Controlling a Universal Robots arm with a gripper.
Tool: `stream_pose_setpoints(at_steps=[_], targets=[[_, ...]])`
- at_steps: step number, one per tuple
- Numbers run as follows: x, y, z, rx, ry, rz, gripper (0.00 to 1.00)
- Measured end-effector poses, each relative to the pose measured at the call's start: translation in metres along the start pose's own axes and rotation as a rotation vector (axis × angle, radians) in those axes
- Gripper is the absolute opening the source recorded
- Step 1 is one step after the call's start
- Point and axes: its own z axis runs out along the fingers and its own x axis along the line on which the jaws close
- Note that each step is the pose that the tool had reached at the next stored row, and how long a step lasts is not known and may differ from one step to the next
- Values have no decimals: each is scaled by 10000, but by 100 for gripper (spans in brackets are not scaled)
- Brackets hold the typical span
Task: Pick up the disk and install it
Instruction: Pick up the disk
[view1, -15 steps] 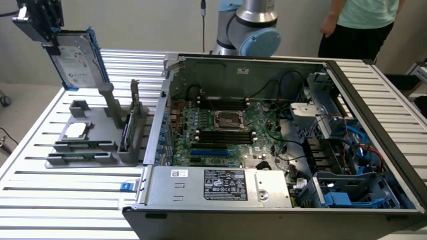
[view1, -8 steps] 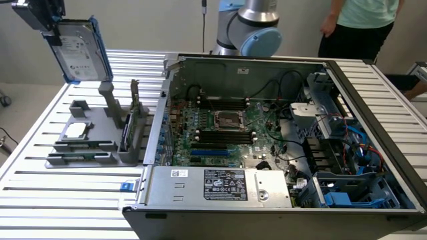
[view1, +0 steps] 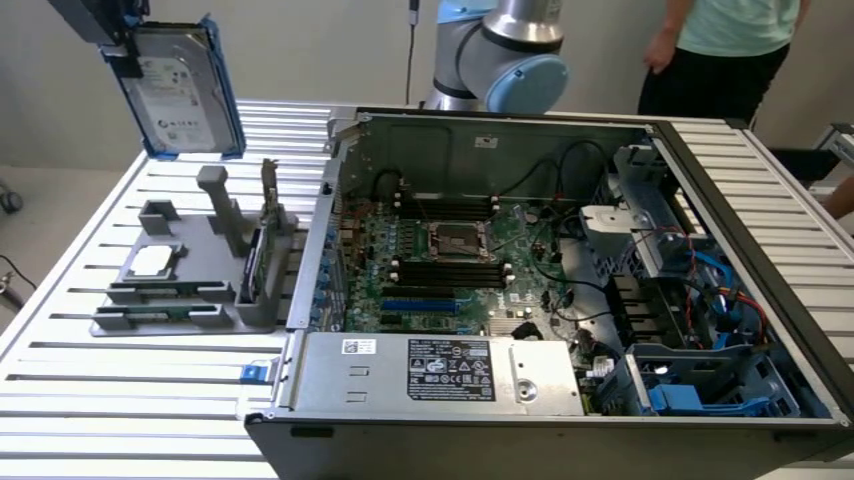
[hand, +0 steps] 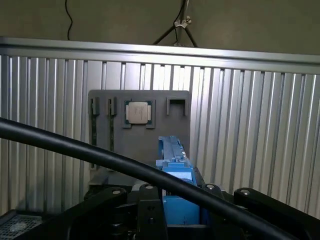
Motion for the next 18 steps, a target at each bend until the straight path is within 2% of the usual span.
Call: stream_pose_setpoints(at_steps=[6, 18], targets=[[82, -244, -133, -35, 11, -1, 33], [280, -764, -408, -199, 97, -3, 33]])
